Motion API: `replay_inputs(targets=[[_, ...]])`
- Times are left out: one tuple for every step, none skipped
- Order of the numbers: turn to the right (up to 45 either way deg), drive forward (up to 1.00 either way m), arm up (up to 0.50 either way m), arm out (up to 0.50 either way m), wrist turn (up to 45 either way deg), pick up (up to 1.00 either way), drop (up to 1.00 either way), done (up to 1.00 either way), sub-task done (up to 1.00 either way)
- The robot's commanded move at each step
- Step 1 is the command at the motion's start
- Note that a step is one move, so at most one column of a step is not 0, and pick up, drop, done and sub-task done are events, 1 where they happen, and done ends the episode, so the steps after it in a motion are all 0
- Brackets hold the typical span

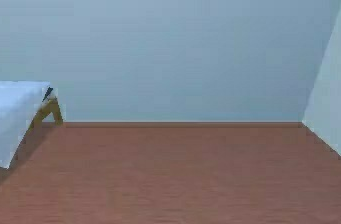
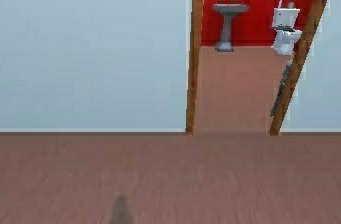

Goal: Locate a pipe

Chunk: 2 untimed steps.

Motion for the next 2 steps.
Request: replay_inputs(targets=[[45.0,0.00,0.00,0.00,0.0,0.00,0.00,0.00,0.00],[45.0,0.00,0.00,0.00,0.0,0.00,0.00,0.00,0.00]])
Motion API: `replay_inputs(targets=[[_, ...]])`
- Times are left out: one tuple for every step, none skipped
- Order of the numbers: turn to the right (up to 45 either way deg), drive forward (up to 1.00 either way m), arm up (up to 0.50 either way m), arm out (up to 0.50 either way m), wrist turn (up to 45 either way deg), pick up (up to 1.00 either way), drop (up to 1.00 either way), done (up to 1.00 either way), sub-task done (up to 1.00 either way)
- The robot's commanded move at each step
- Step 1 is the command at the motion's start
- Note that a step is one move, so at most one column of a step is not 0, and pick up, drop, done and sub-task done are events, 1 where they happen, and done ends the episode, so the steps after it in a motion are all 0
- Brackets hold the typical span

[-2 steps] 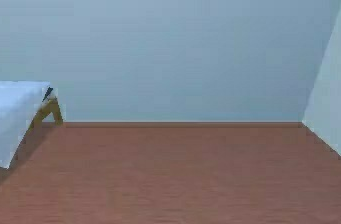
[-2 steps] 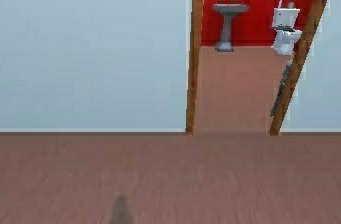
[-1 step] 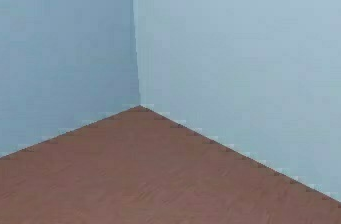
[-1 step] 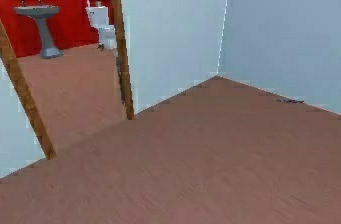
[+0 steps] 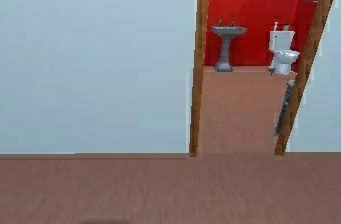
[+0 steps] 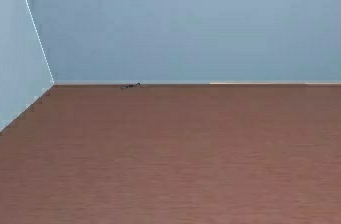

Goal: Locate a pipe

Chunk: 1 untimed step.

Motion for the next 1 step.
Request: replay_inputs(targets=[[21.0,0.00,0.00,0.00,0.0,0.00,0.00,0.00,0.00]])
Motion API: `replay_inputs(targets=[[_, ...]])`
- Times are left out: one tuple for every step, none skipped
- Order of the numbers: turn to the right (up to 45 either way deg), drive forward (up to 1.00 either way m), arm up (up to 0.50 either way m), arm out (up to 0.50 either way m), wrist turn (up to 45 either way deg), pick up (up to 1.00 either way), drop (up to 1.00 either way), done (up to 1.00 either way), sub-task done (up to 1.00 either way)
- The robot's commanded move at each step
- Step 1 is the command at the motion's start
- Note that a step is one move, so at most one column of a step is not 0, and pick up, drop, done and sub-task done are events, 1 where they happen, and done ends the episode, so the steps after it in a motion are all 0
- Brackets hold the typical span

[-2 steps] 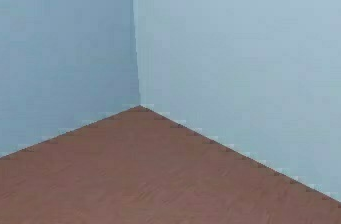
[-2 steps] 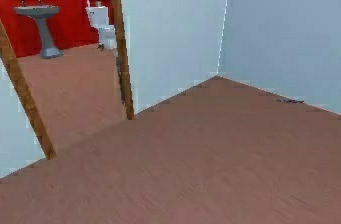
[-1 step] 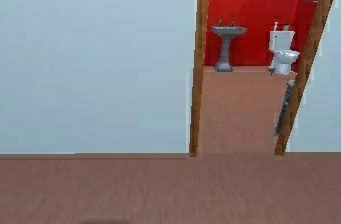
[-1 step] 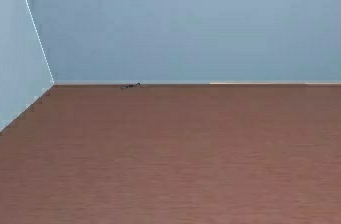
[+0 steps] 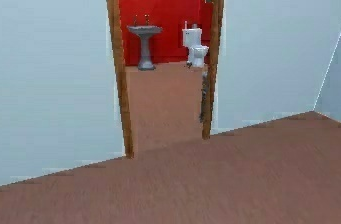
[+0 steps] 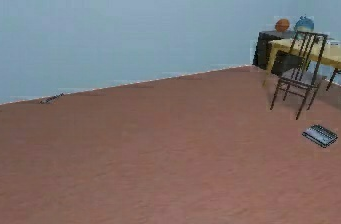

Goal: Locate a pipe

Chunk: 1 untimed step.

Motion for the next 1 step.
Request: replay_inputs(targets=[[0.0,1.00,0.00,0.00,0.0,0.00,0.00,0.00,0.00]])
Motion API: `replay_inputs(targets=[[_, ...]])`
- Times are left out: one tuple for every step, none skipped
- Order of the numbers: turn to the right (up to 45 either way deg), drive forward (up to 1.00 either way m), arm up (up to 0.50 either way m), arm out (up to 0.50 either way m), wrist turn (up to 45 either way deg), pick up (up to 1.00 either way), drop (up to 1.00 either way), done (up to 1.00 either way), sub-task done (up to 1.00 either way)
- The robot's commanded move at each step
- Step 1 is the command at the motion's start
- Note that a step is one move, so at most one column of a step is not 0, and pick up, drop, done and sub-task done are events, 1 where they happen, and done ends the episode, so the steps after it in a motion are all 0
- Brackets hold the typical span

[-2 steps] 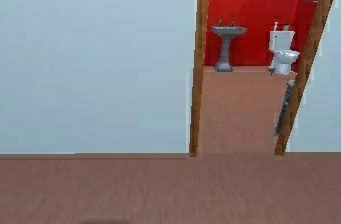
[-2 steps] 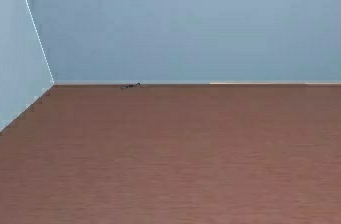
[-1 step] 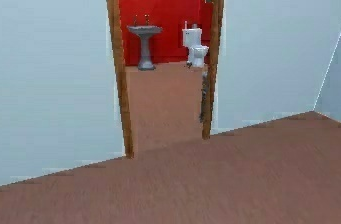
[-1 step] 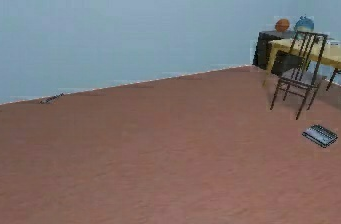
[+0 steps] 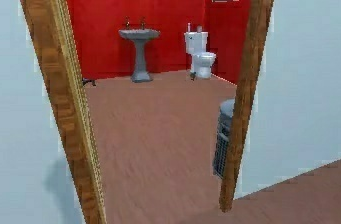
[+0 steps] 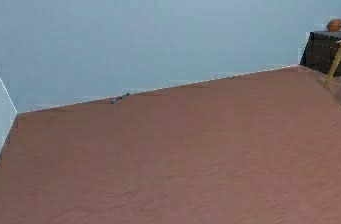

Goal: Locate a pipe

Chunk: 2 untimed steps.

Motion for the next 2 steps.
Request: replay_inputs(targets=[[3.0,0.00,0.00,0.00,0.0,0.00,0.00,0.00,0.00],[0.0,0.80,0.00,0.00,0.0,0.00,0.00,0.00,0.00]])
